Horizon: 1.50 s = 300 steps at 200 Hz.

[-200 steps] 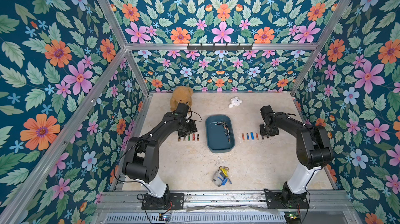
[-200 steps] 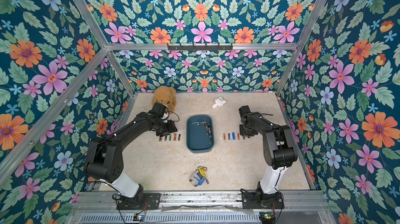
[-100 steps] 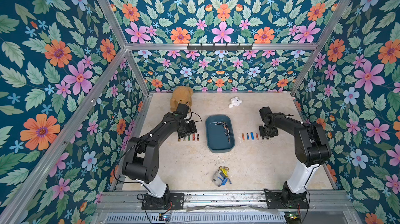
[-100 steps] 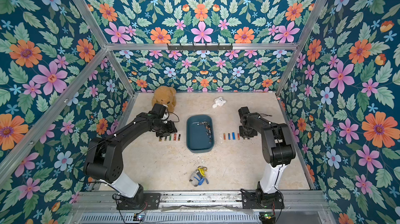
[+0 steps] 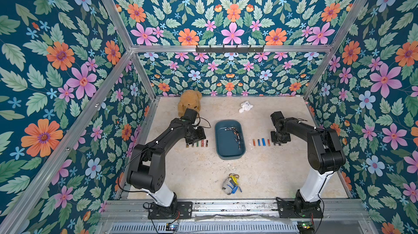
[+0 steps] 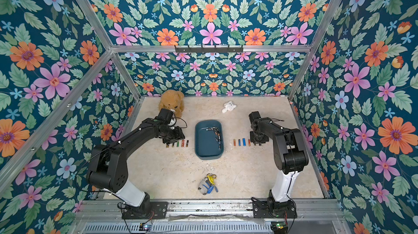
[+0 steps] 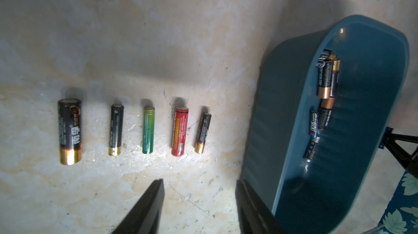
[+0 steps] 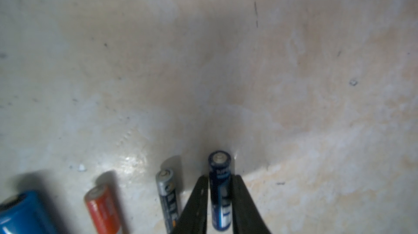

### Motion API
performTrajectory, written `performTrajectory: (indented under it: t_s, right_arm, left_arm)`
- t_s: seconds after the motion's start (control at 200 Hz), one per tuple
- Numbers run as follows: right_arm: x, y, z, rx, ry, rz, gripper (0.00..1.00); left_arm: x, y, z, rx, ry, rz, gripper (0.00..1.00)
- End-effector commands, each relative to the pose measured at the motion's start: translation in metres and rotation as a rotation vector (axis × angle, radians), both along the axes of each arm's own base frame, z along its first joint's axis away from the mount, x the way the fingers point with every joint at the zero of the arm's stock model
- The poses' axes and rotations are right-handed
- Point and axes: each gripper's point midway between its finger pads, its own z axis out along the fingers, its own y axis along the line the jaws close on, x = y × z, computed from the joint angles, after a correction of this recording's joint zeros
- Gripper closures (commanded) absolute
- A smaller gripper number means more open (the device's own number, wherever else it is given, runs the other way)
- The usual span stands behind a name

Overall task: Take the batteries out of the storage box
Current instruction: Place the battery at the center of the board.

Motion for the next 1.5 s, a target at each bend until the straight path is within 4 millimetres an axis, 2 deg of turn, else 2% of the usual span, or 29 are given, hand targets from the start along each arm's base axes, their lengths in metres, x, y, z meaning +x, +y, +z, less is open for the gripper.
performTrajectory:
  t_s: [0.0,0.235,0.55,1.025,1.205,1.355,1.495]
  right_arm:
    - [-0.001,0.0,-0.003,0.0,0.01,-0.005,0.74]
    - [-0.002,0.0,-0.001,-0.003,0.008,-0.011,0.73]
    - [0.0,-0.002,0.005,-0.006,-0.008,-0.02,0.73]
    - [0.005,0.0,0.019,0.002,-0.041,-0.024,0.72]
    - [0.011,-0.003,0.033,-0.007,-0.077,-0.052,0.72]
    - [0.013,0.001,0.048,0.025,-0.112,-0.078,0.72]
    - [0.017,0.006,0.065,0.067,-0.147,-0.093,0.72]
  left_arm:
    - [-0.001,0.001,0.001,0.002,0.0,-0.004,0.43]
    - [0.001,-0.004,0.004,0.001,-0.004,-0.018,0.43]
    - [0.011,-0.01,0.021,0.029,-0.052,-0.027,0.43]
    - [0.017,-0.034,0.031,0.048,-0.078,-0.068,0.42]
    - [0.025,-0.058,0.043,0.067,-0.131,-0.095,0.42]
    - [0.03,-0.096,0.046,0.07,-0.181,-0.132,0.42]
    - [0.032,-0.128,0.039,0.083,-0.204,-0.153,0.42]
